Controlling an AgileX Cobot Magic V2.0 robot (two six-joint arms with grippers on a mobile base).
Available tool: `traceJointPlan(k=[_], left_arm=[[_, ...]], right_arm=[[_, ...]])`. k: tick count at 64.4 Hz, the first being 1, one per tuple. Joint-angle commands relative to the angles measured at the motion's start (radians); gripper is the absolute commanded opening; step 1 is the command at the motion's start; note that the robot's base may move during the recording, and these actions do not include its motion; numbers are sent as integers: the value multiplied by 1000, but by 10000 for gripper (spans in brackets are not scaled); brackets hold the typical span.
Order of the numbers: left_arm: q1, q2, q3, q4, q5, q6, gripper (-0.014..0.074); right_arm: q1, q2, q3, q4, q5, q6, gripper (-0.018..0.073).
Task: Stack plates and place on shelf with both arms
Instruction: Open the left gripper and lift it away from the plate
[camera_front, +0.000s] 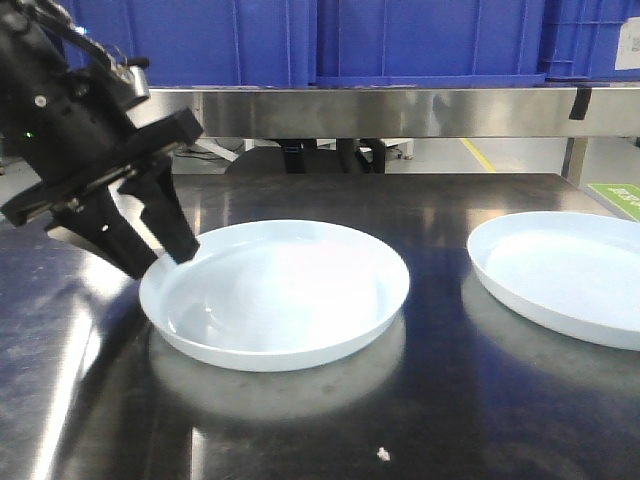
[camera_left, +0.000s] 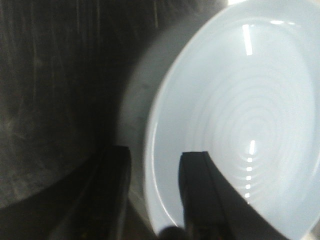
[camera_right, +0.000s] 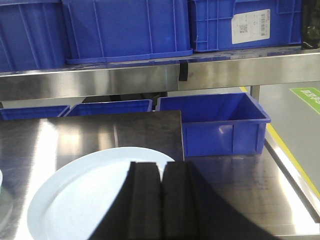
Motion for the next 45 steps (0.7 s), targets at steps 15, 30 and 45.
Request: traceJointPlan(k=[15,30,45], left_arm=[[-14,-209,-8,-25,-64,-3,313],[-50,-427,163,70,-371,1,147],[-50,-613,372,177,-630,1,80]], right_arm=[[-1,-19,2,-9,-88,-1,49],[-1,-19,2,-9,-88,-1,49],[-1,-19,2,-9,-88,-1,49]])
